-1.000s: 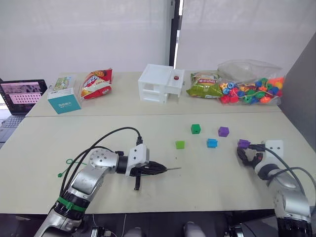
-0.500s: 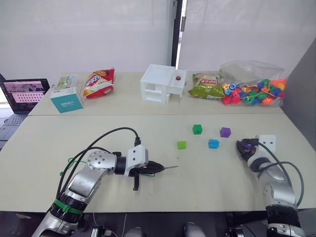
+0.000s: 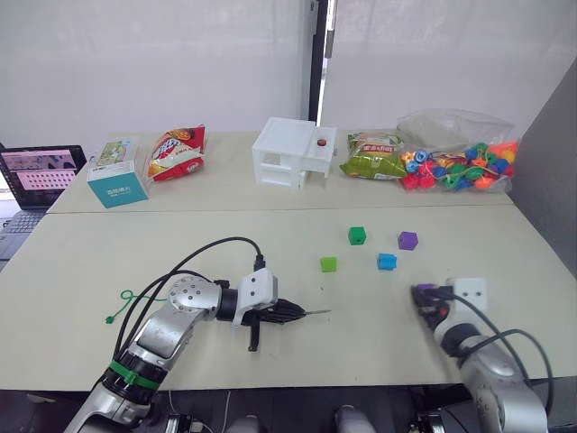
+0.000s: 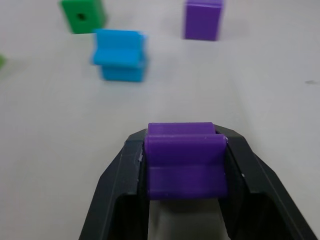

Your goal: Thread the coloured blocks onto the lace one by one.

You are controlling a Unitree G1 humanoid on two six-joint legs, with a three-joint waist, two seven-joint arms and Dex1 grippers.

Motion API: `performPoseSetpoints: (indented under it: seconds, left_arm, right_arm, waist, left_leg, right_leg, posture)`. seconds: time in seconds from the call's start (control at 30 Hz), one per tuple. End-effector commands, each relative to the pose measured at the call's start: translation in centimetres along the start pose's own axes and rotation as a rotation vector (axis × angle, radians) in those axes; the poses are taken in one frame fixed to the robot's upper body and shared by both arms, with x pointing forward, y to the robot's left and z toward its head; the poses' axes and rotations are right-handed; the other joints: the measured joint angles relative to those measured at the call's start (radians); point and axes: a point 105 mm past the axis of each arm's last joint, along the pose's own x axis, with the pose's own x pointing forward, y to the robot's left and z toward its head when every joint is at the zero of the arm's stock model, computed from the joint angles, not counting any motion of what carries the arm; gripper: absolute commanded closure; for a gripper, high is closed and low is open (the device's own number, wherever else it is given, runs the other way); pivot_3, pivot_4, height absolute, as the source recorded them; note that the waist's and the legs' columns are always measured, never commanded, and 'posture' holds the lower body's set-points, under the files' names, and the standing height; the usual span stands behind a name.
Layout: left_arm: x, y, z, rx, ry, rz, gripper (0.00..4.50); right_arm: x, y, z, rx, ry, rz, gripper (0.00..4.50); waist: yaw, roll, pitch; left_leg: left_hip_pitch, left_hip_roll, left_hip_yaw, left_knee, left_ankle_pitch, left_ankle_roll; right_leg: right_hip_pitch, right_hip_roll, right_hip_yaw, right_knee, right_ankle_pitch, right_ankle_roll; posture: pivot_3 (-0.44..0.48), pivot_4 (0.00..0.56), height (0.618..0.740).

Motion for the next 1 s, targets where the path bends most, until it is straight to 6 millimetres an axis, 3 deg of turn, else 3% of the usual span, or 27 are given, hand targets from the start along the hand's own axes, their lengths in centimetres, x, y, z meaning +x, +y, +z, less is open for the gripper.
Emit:
performPoseSetpoints:
  seconds: [0.03,0.27,0.33,0.53,0.57,0.83,1.0]
  left_arm:
    - [0.1,0.0,0.5,0.031,-0.008,-0.018,4.5]
    - [-0.1,-0.5,-0.2,0.011,0.035,-0.037,4.5]
    - [-0.1,-0.5,-0.2,0.01,0.038,-0.034,4.5]
    - [-0.3,-0.5,-0.4,0.01,0.044,-0.025,4.5]
    - [-0.3,-0.4,-0.5,0.011,0.047,-0.021,4.5]
    - [0.0,-0.3,-0.6,0.006,0.044,0.013,4.5]
    - [0.3,-0.5,-0.2,0.014,0.032,0.007,4.5]
  right_arm:
    - [-0.3,2.0,0.9,0.019,-0.029,0.003,3.3]
    - [-0.2,3.9,-0.8,0.098,0.044,-0.019,3.3]
    - [-0.3,4.7,-0.7,0.096,0.046,0.014,2.24]
    - [-1.5,4.7,0.9,0.064,0.041,0.116,0.18]
    - [-1.7,4.4,1.3,0.053,0.039,0.129,0.05]
    - [-2.7,2.9,3.8,-0.096,0.09,0.306,0.05]
    - [-3.8,3.4,6.2,-0.318,0.191,0.632,0.05]
  waist:
    - [0.001,0.0,0.0]
    - [0.004,0.0,0.0]
    - [0.004,0.0,0.0]
    - [0.004,0.0,0.0]
    - [0.004,0.0,0.0]
    - [0.005,0.0,0.0]
    - [0.003,0.0,0.001]
  left_leg:
    - [0.0,0.0,0.0,0.0,0.0,0.0]
    - [0.0,0.0,0.0,0.0,0.0,0.0]
    - [0.0,0.0,0.0,0.0,0.0,0.0]
    - [0.0,0.0,0.0,0.0,0.0,0.0]
    - [0.0,0.0,0.0,0.0,0.0,0.0]
    - [0.0,0.0,0.0,0.0,0.0,0.0]
    - [0.0,0.0,0.0,0.001,0.0,0.001]
  right_leg:
    - [0.0,0.0,0.0,0.0,0.0,0.0]
    - [0.0,0.0,0.0,0.0,0.0,0.0]
    - [0.0,0.0,0.0,0.0,0.0,0.0]
    - [0.0,0.0,0.0,0.0,0.0,0.0]
    - [0.0,0.0,0.0,0.0,0.0,0.0]
    - [0.0,0.0,0.0,-0.001,0.0,0.0]
    - [0.001,0.0,-0.001,-0.002,0.0,0.0]
  posture:
    - [0.0,0.15,0.74]
    - [0.0,0.15,0.74]
    - [0.0,0.15,0.74]
    - [0.0,0.15,0.74]
    - [0.0,0.15,0.74]
    - [0.0,0.15,0.74]
    - [0.0,0.15,0.74]
